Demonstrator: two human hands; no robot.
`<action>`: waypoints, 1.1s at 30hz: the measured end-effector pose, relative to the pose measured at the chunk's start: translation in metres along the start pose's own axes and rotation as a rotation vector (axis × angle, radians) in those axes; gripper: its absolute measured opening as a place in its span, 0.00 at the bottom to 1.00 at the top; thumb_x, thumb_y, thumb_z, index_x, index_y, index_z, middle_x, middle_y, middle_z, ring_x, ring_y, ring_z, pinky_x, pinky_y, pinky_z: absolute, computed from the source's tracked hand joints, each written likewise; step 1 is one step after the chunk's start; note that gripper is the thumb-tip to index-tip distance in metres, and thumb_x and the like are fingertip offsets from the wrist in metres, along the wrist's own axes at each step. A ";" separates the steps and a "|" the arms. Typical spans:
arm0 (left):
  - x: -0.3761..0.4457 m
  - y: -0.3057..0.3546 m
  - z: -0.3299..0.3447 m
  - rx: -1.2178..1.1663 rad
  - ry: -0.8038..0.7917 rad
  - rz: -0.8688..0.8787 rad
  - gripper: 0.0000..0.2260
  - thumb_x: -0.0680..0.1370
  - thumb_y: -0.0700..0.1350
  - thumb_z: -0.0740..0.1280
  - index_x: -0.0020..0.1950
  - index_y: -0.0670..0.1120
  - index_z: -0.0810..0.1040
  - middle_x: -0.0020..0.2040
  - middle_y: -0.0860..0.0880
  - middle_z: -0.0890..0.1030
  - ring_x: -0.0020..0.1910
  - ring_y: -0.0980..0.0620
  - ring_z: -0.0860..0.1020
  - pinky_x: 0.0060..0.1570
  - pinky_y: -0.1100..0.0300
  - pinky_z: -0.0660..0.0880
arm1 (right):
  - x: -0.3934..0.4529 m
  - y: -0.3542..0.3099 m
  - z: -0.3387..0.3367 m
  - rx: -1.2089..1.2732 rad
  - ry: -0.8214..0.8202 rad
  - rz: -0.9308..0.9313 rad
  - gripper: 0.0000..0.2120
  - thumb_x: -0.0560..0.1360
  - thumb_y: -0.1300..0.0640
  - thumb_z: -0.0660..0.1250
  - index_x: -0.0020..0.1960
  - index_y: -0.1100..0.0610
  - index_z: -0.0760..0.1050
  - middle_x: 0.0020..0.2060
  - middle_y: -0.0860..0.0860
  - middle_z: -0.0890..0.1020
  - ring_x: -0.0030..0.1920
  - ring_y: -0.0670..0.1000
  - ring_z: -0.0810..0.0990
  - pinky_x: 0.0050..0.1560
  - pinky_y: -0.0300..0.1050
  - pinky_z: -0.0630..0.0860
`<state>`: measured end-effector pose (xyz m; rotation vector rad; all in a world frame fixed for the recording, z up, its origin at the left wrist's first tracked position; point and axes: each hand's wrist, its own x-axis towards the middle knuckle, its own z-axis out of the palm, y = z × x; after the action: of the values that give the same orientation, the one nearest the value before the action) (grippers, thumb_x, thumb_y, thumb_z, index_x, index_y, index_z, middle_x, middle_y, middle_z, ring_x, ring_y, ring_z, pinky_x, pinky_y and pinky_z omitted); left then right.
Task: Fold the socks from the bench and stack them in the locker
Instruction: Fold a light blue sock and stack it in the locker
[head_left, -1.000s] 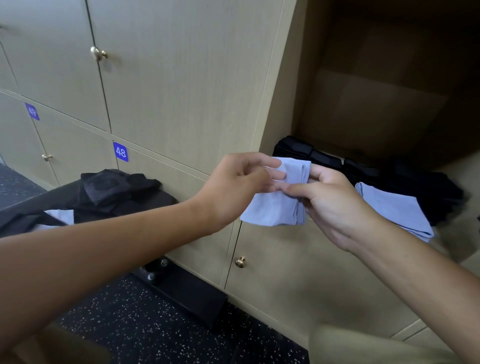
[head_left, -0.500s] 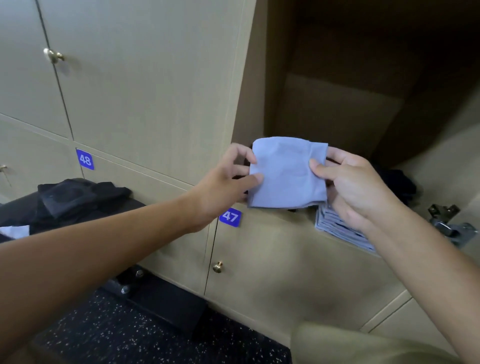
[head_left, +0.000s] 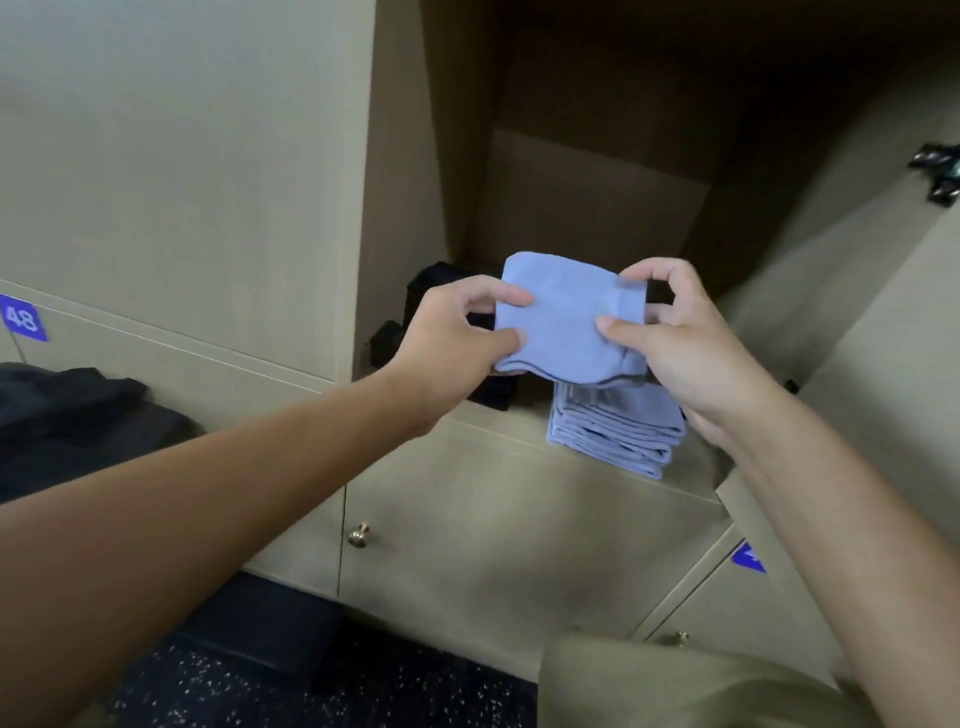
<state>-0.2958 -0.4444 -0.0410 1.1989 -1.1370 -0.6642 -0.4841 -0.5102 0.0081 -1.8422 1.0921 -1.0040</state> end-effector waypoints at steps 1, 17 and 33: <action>0.004 -0.001 0.005 -0.009 -0.014 -0.004 0.14 0.77 0.32 0.71 0.57 0.48 0.84 0.58 0.48 0.83 0.52 0.47 0.84 0.49 0.56 0.82 | 0.001 0.003 -0.004 -0.011 -0.001 0.002 0.15 0.77 0.61 0.72 0.52 0.42 0.75 0.53 0.53 0.84 0.53 0.54 0.85 0.59 0.58 0.81; 0.050 -0.024 0.063 0.067 -0.123 -0.125 0.16 0.74 0.39 0.78 0.60 0.45 0.84 0.55 0.48 0.85 0.56 0.52 0.83 0.55 0.61 0.80 | 0.025 0.062 -0.028 -0.192 0.217 0.100 0.15 0.75 0.59 0.73 0.58 0.45 0.80 0.59 0.51 0.82 0.58 0.55 0.81 0.63 0.56 0.78; 0.043 -0.039 0.074 0.824 -0.345 0.090 0.25 0.82 0.55 0.65 0.77 0.49 0.70 0.68 0.47 0.65 0.64 0.46 0.72 0.70 0.53 0.68 | 0.030 0.088 -0.030 -0.713 -0.110 0.365 0.25 0.84 0.43 0.57 0.79 0.43 0.59 0.76 0.59 0.61 0.75 0.63 0.63 0.76 0.59 0.61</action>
<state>-0.3440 -0.5211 -0.0674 1.7411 -1.8430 -0.3294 -0.5294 -0.5744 -0.0503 -2.0768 1.7893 -0.3014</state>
